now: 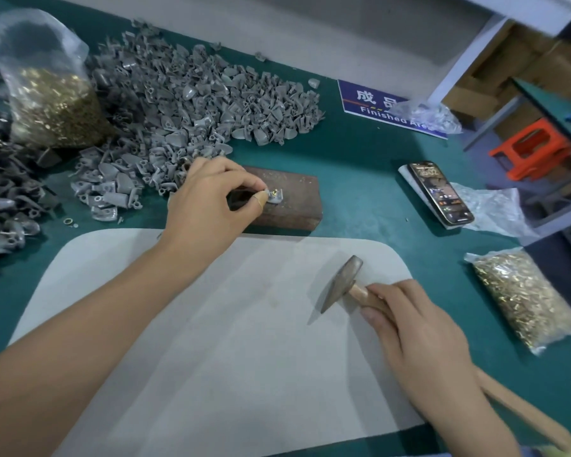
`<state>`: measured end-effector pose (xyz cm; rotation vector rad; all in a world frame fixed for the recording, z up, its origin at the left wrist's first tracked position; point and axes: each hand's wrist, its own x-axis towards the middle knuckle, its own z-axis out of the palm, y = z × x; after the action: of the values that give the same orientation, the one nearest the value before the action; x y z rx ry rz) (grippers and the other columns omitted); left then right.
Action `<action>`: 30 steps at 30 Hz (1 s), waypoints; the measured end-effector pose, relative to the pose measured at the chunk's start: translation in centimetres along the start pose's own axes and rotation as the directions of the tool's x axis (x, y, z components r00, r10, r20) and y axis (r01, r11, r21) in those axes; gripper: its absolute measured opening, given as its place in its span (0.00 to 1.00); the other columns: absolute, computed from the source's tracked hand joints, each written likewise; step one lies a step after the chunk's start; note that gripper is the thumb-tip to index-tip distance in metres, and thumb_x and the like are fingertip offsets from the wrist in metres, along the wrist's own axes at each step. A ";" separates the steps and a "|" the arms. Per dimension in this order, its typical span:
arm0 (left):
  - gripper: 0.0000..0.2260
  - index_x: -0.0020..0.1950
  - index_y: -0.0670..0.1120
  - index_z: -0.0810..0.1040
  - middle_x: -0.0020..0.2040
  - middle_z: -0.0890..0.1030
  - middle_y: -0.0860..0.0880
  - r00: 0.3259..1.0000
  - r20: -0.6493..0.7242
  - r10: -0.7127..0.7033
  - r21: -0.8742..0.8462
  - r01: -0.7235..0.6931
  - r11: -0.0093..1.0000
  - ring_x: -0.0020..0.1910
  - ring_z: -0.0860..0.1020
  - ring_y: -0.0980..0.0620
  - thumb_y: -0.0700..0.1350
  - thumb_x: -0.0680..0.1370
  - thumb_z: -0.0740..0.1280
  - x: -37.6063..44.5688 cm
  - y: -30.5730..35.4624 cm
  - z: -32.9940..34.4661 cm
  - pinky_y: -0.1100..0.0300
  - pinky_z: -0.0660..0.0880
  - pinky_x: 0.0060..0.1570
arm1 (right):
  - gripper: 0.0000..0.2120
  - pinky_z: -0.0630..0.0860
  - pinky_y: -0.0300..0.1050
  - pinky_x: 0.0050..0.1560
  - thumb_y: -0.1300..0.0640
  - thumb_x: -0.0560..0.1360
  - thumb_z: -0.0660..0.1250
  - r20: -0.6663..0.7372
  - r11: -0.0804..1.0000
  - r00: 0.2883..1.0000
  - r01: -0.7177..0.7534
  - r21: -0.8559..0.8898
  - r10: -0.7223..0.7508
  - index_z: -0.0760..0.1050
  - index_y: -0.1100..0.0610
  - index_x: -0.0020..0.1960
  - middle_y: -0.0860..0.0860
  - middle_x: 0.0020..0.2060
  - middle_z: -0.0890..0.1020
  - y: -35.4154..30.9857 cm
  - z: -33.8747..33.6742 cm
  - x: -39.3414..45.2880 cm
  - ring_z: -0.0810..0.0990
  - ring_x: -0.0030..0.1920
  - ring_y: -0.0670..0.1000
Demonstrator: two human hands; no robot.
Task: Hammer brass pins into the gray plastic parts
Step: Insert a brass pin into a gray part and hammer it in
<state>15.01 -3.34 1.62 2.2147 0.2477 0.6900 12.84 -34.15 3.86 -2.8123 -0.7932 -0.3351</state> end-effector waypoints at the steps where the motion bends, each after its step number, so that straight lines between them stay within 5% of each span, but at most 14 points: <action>1: 0.03 0.49 0.57 0.85 0.49 0.78 0.59 1.000 0.009 -0.007 -0.003 0.007 1.000 0.55 0.70 0.59 0.54 0.77 0.73 0.0 0.0 0.0 0.50 0.74 0.53 | 0.17 0.76 0.50 0.30 0.45 0.78 0.60 0.004 1.000 1.000 -0.008 -0.024 0.008 0.81 0.54 0.55 0.50 0.47 0.79 -0.4 -0.5 0.5 0.81 0.35 0.60; 5: 0.02 0.48 0.58 0.84 0.48 0.77 0.59 1.000 0.015 0.001 -0.007 -0.001 1.000 0.54 0.70 0.60 0.54 0.77 0.72 0.1 0.0 -0.2 0.49 0.74 0.53 | 0.15 0.74 0.52 0.36 0.40 0.84 0.50 0.052 0.974 0.990 -0.140 0.180 0.133 0.73 0.44 0.55 0.43 0.46 0.78 -2.0 -1.7 3.1 0.77 0.38 0.52; 9: 0.03 0.48 0.59 0.85 0.48 0.78 0.59 1.000 0.012 0.002 -0.002 -0.002 1.000 0.53 0.70 0.60 0.55 0.77 0.73 0.2 -0.1 -0.1 0.49 0.75 0.52 | 0.12 0.69 0.46 0.34 0.44 0.86 0.58 0.140 0.770 0.972 -0.237 0.592 0.191 0.76 0.46 0.48 0.50 0.34 0.77 -3.9 -2.2 7.8 0.70 0.30 0.47; 15: 0.02 0.48 0.58 0.85 0.47 0.79 0.58 0.998 0.012 0.057 0.006 -0.057 0.998 0.53 0.71 0.57 0.53 0.77 0.74 0.2 -0.1 -0.3 0.49 0.75 0.47 | 0.12 0.68 0.48 0.37 0.43 0.85 0.57 0.081 0.887 0.996 -0.076 0.456 0.044 0.78 0.43 0.54 0.44 0.32 0.74 -6.3 -2.0 12.4 0.71 0.36 0.51; 22: 0.02 0.47 0.57 0.85 0.46 0.79 0.58 0.996 0.030 0.089 0.022 -0.090 0.996 0.52 0.71 0.56 0.52 0.77 0.73 0.4 -0.2 -0.6 0.49 0.75 0.44 | 0.14 0.69 0.51 0.37 0.43 0.86 0.56 -0.144 0.878 0.982 -0.042 0.476 0.125 0.78 0.45 0.62 0.42 0.34 0.74 -7.5 -1.3 13.1 0.69 0.36 0.50; 27: 0.01 0.47 0.58 0.85 0.44 0.78 0.56 0.998 0.022 0.058 0.059 -0.059 0.997 0.51 0.71 0.55 0.53 0.76 0.75 0.6 0.0 -0.5 0.49 0.75 0.43 | 0.15 0.75 0.54 0.43 0.43 0.85 0.55 0.083 0.915 0.989 -0.142 0.378 0.119 0.77 0.40 0.65 0.43 0.33 0.74 -7.6 -0.3 12.7 0.74 0.42 0.56; 30: 0.02 0.47 0.57 0.85 0.44 0.77 0.56 0.996 0.036 0.079 0.055 -0.081 0.995 0.51 0.71 0.55 0.53 0.77 0.74 0.6 0.0 -0.6 0.49 0.75 0.42 | 0.14 0.69 0.50 0.36 0.42 0.86 0.55 -0.067 0.895 0.990 -0.083 0.439 0.125 0.77 0.41 0.64 0.45 0.34 0.75 -6.9 -1.4 13.0 0.70 0.36 0.51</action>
<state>15.19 -2.73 2.15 2.2986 0.1642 0.6955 19.73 -22.34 9.57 -2.3862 -0.6038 -0.2338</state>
